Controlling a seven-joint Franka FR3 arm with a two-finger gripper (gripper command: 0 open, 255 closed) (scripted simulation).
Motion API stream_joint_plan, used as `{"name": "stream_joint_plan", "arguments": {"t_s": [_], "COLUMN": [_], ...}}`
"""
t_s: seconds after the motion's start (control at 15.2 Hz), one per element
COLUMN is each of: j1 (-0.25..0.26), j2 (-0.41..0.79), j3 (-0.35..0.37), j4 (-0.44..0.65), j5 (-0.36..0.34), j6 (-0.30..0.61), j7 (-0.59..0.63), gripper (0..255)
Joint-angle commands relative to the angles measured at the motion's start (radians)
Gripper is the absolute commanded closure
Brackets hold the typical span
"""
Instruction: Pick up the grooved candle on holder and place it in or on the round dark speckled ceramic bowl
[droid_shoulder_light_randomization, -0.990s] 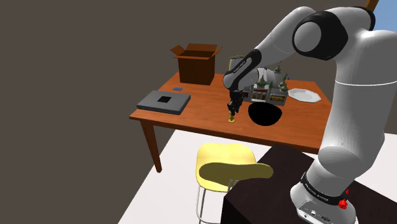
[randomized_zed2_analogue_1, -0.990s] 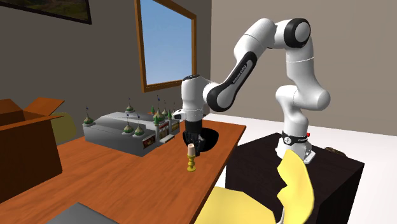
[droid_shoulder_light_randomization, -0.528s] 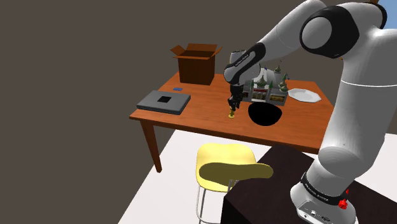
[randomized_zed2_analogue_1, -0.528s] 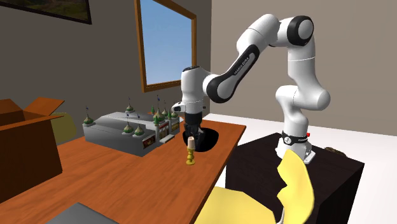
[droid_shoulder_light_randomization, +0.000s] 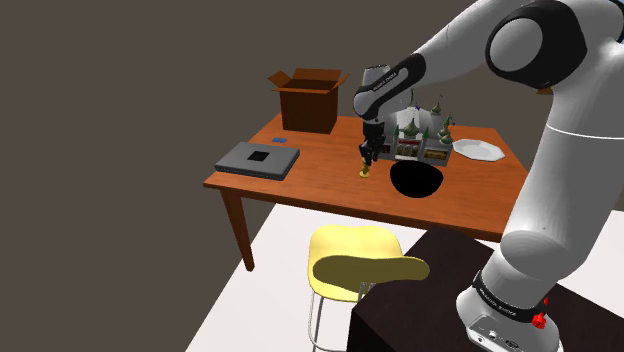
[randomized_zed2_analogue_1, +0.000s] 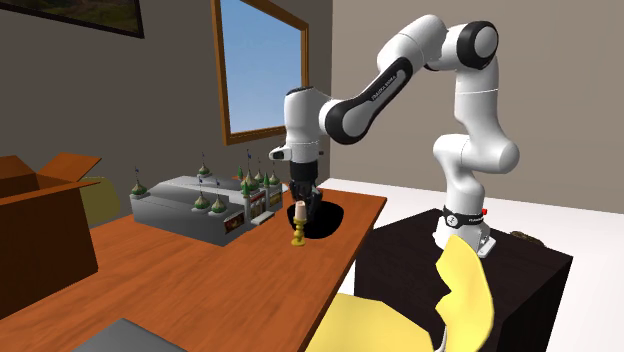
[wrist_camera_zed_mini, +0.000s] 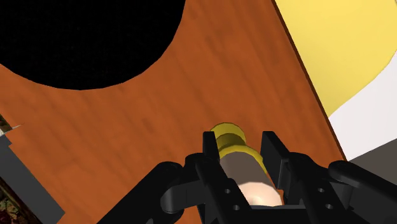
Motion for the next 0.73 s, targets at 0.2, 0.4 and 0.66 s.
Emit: {"name": "stream_joint_plan", "arguments": {"t_s": [0.2,0.4,0.66], "j1": [0.003,0.004,0.005], "j2": [-0.038,-0.057,-0.080], "j3": [-0.001,-0.001,-0.001], "j4": [0.027,0.045,0.074], "j5": [-0.009,-0.014,-0.019], "j6": [-0.064,-0.102,-0.153], "j7": [0.006,0.008,0.010], "gripper": [255,255,255]}}
